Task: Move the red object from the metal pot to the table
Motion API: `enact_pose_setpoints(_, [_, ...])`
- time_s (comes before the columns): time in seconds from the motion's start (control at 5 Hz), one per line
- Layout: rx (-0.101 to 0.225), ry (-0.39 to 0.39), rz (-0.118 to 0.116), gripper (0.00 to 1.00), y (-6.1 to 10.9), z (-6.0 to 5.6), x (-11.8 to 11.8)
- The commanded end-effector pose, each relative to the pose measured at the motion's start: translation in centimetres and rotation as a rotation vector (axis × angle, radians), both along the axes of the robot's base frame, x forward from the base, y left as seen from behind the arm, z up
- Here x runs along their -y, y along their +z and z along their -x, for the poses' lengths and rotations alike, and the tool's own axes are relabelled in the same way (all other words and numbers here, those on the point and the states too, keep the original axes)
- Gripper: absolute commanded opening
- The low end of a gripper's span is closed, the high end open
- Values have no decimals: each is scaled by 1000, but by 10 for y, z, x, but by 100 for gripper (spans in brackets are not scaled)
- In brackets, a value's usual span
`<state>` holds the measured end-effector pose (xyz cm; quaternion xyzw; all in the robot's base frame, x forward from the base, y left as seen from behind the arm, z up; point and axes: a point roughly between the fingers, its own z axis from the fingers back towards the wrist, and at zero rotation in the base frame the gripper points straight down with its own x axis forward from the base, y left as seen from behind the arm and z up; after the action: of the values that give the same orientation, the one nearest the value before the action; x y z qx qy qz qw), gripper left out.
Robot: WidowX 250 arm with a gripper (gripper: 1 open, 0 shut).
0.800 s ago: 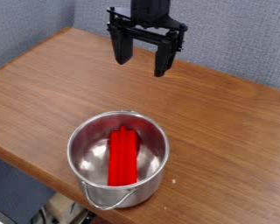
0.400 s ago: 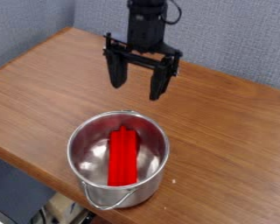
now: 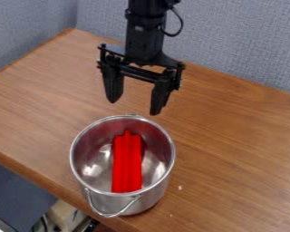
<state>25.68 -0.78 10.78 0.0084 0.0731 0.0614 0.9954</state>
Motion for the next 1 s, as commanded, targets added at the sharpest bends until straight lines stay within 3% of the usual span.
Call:
enact_pose_setpoints(0.0, [60, -6, -18, 100, 18, 15, 8])
enact_pose_setpoints(0.2, [65, 18, -36, 100, 12, 23, 11])
enact_pose_setpoints(0.4, [94, 35, -53, 100, -1, 32, 14])
enact_pose_setpoints(0.6, [91, 70, -78, 100, -17, 36, 14])
enact_pose_setpoints(0.8, [81, 89, -77, 100, -29, 39, 13])
